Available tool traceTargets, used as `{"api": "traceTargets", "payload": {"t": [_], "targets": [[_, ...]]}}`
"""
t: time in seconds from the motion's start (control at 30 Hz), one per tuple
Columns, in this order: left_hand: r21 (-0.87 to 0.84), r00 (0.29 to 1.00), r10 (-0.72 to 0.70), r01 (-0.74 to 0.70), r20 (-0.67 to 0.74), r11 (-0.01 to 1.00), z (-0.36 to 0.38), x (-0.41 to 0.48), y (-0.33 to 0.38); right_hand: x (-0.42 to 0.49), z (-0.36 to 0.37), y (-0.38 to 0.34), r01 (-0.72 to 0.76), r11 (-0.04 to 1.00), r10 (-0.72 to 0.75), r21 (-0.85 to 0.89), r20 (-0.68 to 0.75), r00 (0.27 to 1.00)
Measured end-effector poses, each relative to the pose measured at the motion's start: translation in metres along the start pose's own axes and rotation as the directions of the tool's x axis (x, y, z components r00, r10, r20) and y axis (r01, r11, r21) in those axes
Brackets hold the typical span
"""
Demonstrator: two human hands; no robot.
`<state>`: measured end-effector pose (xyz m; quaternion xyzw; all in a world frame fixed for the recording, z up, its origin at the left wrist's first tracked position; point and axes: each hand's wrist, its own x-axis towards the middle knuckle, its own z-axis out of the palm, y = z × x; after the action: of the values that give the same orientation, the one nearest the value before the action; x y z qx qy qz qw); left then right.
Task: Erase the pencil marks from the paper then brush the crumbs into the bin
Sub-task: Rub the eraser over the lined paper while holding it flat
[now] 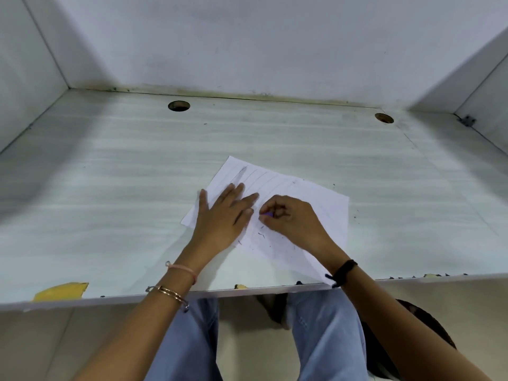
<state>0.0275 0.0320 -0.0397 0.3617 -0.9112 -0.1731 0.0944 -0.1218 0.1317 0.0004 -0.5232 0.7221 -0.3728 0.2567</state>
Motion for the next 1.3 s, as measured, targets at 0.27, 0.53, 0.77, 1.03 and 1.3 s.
{"api": "traceTargets", "payload": {"t": [0.27, 0.53, 0.77, 1.03, 1.3], "targets": [[0.141, 1.0, -0.012, 0.01, 0.015, 0.99, 0.007, 0.003, 0.001, -0.009, 0.003, -0.006, 0.138, 0.981, -0.118, -0.136, 0.145, 0.982], [0.185, 1.0, 0.01, -0.008, -0.006, 0.983, 0.008, 0.003, 0.001, -0.018, 0.004, -0.016, 0.252, 0.947, -0.185, -0.198, 0.303, 0.935], [0.179, 1.0, 0.016, -0.016, 0.0, 0.984, 0.007, 0.003, 0.001, -0.011, 0.002, -0.016, 0.263, 0.932, -0.205, -0.247, 0.239, 0.949], [0.199, 1.0, 0.015, -0.018, 0.016, 0.98, 0.006, 0.003, 0.001, -0.003, 0.003, -0.018, 0.267, 0.919, -0.216, -0.289, 0.197, 0.956], [0.201, 1.0, 0.018, -0.021, 0.018, 0.979, 0.008, 0.003, 0.001, -0.002, 0.001, -0.019, 0.235, 0.933, -0.19, -0.273, 0.183, 0.965]]}}
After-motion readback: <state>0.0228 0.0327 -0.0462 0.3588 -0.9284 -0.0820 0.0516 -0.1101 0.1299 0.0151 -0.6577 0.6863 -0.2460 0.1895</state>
